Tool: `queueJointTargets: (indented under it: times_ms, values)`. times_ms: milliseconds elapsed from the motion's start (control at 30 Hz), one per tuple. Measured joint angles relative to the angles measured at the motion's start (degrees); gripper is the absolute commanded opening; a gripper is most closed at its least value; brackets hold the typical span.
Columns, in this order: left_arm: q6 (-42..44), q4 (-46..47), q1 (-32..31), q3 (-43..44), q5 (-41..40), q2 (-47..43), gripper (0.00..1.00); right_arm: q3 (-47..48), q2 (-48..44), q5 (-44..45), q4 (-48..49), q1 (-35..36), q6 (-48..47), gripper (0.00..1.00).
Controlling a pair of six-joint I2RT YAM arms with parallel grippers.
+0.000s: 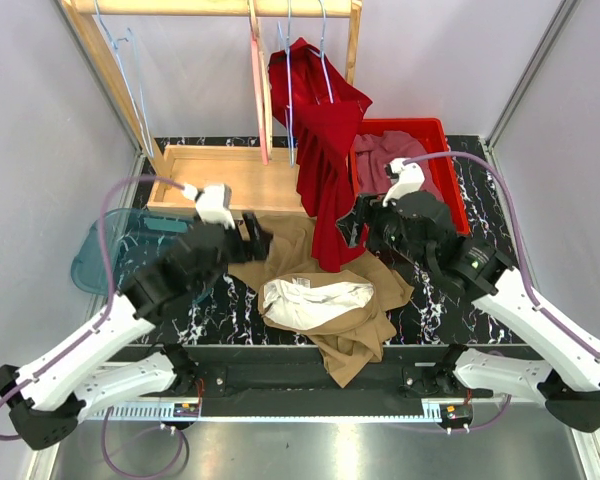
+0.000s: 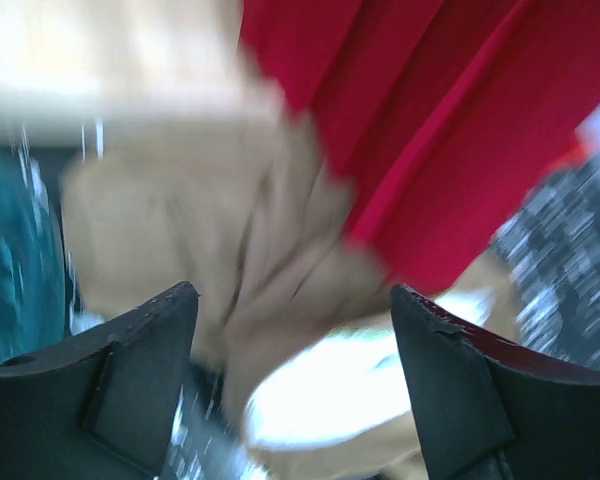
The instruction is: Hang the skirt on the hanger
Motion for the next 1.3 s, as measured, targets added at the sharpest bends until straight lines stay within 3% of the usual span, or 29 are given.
queueJointTargets:
  times_ms: [133,267,467,733,933,1133,1300]
  values:
    - [4.35,1.44,0.15,16.61,-1.99,5.05,0.72,-0.68,0.94,-1.22,1.14,0.0,-0.33,0.74]
    - [8.15,4.07,0.2,26.8,-2.01,8.48,0.7,-3.23,0.7,-2.75,2.56,0.0,0.02,0.74]
    - [11.28,8.79,0.24,33.2,0.61,13.0,0.67,-7.72,0.07,-4.61,3.91,0.0,1.25,0.74]
    - [12.41,12.7,0.24,43.63,3.5,28.39,0.67,-11.32,-0.04,-6.29,5.57,0.0,3.02,0.74]
    - [14.6,13.2,0.24,49.05,-2.67,38.16,0.66,-14.32,-1.16,-7.17,5.99,0.0,4.24,0.74]
    - [18.8,12.33,0.24,60.41,-13.77,48.24,0.67,-16.35,-1.97,-7.98,6.86,0.0,5.31,0.74]
    - [21.27,11.3,1.05,65.35,-19.74,51.28,0.67,-17.2,-2.73,-7.96,6.93,0.0,5.55,0.75]
